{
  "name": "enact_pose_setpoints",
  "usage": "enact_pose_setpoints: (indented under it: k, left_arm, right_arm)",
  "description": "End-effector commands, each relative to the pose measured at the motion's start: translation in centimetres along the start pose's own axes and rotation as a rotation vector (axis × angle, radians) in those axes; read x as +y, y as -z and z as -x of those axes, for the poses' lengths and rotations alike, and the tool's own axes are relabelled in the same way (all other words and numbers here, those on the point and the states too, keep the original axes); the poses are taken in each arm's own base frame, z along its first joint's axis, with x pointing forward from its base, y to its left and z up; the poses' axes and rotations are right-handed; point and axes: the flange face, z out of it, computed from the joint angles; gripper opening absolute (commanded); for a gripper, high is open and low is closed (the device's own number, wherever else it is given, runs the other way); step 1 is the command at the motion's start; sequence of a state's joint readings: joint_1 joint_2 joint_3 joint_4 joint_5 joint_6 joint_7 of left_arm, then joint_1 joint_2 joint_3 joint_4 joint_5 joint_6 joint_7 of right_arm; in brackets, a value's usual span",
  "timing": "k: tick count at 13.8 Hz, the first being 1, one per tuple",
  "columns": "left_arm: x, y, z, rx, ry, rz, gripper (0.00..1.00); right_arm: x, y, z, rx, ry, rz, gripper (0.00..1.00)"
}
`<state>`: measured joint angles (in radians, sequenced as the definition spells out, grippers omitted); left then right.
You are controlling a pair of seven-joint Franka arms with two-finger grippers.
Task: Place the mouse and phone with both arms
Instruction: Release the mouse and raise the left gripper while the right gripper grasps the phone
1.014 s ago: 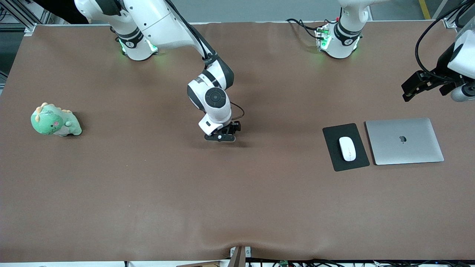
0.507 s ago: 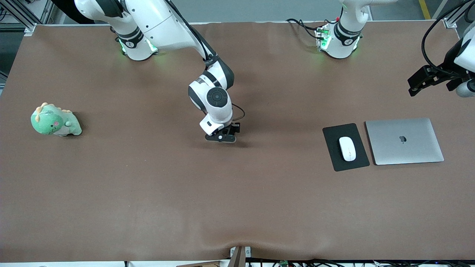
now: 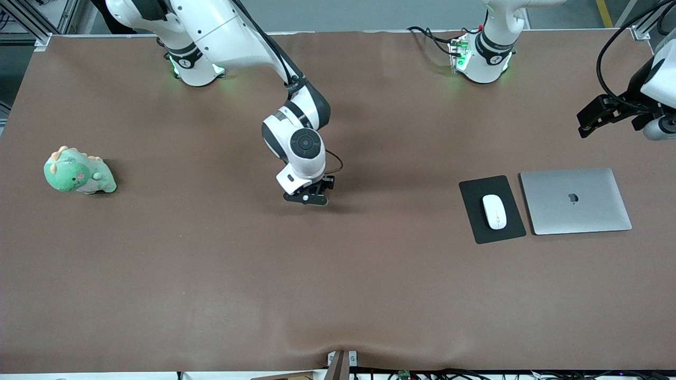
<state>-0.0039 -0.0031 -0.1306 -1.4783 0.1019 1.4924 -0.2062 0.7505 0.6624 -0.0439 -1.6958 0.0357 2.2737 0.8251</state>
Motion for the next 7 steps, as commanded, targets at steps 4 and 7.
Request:
enact_pose_setpoints:
  k: [4,7]
  left_arm:
    - [-0.1,-0.5,0.0,-0.022,-0.01,0.041,1.0]
    - [0.0,-1.1,-0.2,-0.035,-0.009,0.038,1.0]
  right_arm:
    - [5.1,2.9,-4.8,0.003,-0.095,-0.03,0.0]
    - [8.1,2.9,-7.0,-0.006,-0.105,-0.027,0.0]
